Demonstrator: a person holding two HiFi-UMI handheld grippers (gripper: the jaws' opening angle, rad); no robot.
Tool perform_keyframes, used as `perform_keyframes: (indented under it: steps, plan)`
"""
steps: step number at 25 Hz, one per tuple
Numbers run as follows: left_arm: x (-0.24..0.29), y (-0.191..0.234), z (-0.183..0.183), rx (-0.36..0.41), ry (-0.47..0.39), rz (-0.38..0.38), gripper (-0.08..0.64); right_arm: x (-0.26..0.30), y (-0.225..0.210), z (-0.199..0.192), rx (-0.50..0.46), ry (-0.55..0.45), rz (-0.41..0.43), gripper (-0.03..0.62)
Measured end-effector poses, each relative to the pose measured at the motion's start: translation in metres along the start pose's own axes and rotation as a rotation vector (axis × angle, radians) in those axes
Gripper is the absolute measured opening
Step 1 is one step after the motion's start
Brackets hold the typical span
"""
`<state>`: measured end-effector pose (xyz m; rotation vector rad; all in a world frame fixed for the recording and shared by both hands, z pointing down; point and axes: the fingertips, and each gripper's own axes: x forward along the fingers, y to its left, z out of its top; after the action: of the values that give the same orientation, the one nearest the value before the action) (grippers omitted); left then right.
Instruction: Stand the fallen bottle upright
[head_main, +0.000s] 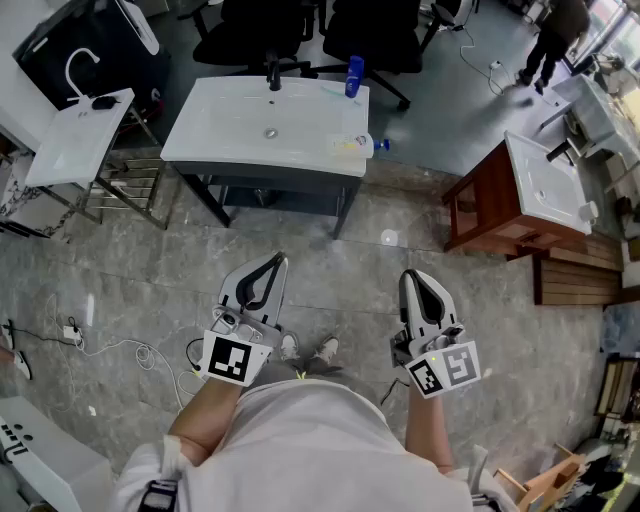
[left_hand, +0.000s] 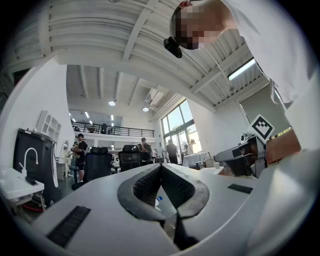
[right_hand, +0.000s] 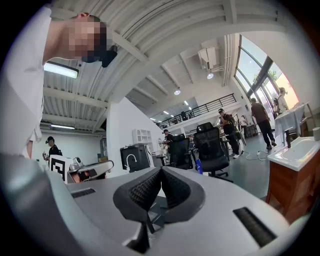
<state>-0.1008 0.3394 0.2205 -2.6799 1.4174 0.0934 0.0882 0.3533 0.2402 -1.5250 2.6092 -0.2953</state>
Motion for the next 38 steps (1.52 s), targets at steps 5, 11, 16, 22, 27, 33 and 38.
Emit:
perform_keyframes:
  steps: [5, 11, 16, 22, 27, 33, 38]
  plan:
    - [-0.002, -0.001, 0.000, -0.002, 0.001, 0.002, 0.018, -0.003, 0.002, 0.001, -0.009, -0.003, -0.001, 0.037]
    - [0.000, -0.011, 0.001, 0.003, 0.005, 0.009, 0.018, -0.011, -0.006, -0.006, -0.011, 0.026, 0.002, 0.037]
    - [0.009, -0.025, 0.001, 0.025, 0.002, 0.025, 0.018, -0.020, -0.024, -0.009, 0.002, 0.016, 0.023, 0.038]
    - [0.010, -0.034, -0.002, 0.036, 0.015, 0.051, 0.018, -0.020, -0.036, -0.012, 0.019, 0.016, 0.053, 0.038]
    - [0.017, -0.028, -0.014, 0.025, 0.016, 0.072, 0.018, -0.013, -0.041, -0.019, 0.018, 0.032, 0.066, 0.038]
    - [0.047, -0.021, -0.029, 0.002, 0.013, 0.030, 0.018, -0.002, -0.064, -0.020, 0.020, 0.037, 0.014, 0.038]
    - [0.089, 0.002, -0.041, -0.013, 0.019, 0.005, 0.018, 0.024, -0.091, -0.025, 0.044, 0.056, -0.044, 0.038]
